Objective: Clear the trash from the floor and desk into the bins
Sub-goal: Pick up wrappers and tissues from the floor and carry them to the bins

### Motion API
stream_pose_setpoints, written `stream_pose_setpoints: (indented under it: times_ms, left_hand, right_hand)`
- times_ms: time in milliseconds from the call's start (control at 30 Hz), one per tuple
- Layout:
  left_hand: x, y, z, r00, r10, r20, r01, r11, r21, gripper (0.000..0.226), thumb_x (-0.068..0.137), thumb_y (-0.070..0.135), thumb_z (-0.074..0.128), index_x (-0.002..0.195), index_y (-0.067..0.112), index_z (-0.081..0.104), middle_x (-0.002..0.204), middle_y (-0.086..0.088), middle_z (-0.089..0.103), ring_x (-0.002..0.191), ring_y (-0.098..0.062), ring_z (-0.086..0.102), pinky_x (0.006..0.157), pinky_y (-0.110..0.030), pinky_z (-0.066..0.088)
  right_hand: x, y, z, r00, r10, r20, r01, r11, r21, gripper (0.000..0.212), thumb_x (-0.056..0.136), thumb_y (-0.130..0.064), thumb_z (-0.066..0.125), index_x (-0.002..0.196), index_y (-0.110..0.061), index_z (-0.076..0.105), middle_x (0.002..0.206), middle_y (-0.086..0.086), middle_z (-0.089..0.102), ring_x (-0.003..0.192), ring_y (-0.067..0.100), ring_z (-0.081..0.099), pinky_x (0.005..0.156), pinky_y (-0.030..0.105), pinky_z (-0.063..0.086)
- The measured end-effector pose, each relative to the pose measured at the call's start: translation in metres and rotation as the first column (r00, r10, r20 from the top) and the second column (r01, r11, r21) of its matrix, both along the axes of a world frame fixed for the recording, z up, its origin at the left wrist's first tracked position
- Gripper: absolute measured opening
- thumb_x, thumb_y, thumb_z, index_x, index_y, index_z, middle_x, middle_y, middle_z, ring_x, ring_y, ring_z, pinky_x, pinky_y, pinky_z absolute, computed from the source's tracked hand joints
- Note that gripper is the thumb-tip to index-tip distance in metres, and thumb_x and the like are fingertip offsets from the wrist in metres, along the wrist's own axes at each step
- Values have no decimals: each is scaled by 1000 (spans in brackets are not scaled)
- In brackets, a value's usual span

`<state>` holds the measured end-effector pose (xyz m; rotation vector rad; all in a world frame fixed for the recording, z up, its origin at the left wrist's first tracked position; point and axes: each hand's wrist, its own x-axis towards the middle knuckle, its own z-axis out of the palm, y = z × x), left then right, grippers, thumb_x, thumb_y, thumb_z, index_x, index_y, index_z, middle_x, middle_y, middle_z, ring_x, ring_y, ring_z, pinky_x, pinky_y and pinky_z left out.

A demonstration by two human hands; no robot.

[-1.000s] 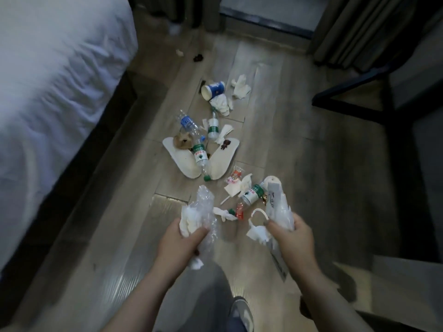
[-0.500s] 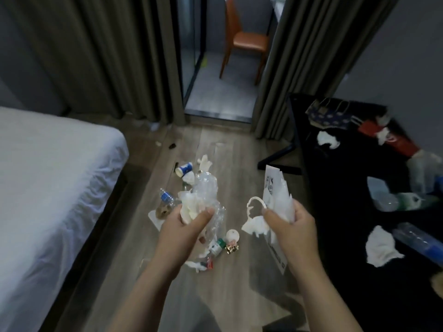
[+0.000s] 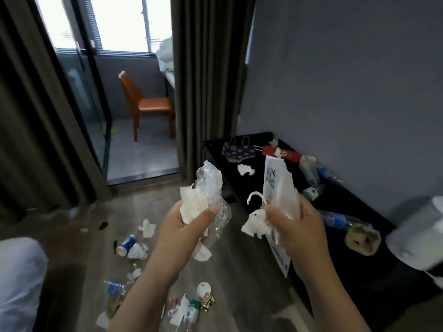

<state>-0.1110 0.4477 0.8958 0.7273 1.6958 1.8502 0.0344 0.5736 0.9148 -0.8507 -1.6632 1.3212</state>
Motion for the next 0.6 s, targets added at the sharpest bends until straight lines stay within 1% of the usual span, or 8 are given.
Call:
stream_pose_setpoints:
  times_ms: [67,167,267,367,467,500,567,600]
  left_hand:
    - [1,4,3,996,-90,3,90,996,16,29,76,35,73,91,13,63,62,-4,61,53,-14,56,50,-24,47]
    - [18,16,2,968,-250,-1,250,968,-14,40,71,45,78,90,14,63,64,-3,64,54,-13,60,50,-25,49]
    - [57,27,-1,899,-434,48,436,900,-18,43,67,45,80,88,12,62,59,0,60,49,-13,58,47,-23,47]
    - [110,35,-1,796,-604,47,606,794,-46,40,70,49,78,87,16,63,65,-2,64,57,-14,62,55,-25,49]
    - [170,36,3,692,-717,89,721,691,-38,25,76,36,77,88,16,67,72,-4,70,62,-15,66,53,-26,51]
    - [191,33,5,647,-754,109,761,648,-33,26,75,34,77,90,15,68,76,-8,71,64,-18,66,55,-31,53]
    - [232,24,10,552,-827,109,833,552,-35,33,71,38,81,92,16,68,78,-11,72,64,-21,65,61,-37,54]
    - [253,18,11,507,-857,91,862,506,-39,34,68,42,81,88,18,68,75,-8,71,61,-20,64,59,-35,53]
  right_hand:
    - [14,-15,2,997,-83,0,83,996,-14,37,79,-11,73,76,-47,68,80,-3,70,68,17,69,57,33,57]
    - [50,-32,0,962,-272,16,273,961,-50,26,77,-14,75,82,-39,70,80,-3,72,67,19,69,54,31,55]
    - [103,-53,1,889,-456,43,458,885,-79,19,72,-23,76,87,-34,70,80,-1,72,68,18,68,57,33,54]
    - [161,-82,7,782,-622,53,624,778,-77,17,70,-23,76,82,-33,69,71,-2,70,61,14,64,55,31,50]
    - [218,-118,12,652,-756,52,757,649,-73,18,63,-26,70,81,-28,68,65,-2,68,55,14,59,54,29,47]
    - [236,-132,13,608,-792,46,793,605,-75,21,61,-27,68,82,-24,69,66,-1,69,56,13,59,54,29,47]
    - [272,-162,13,518,-854,46,854,514,-75,24,60,-27,66,83,-20,69,70,2,70,57,12,59,53,27,47]
    - [290,-178,14,470,-881,52,882,467,-70,24,60,-28,65,83,-20,69,71,3,71,57,12,59,53,26,47]
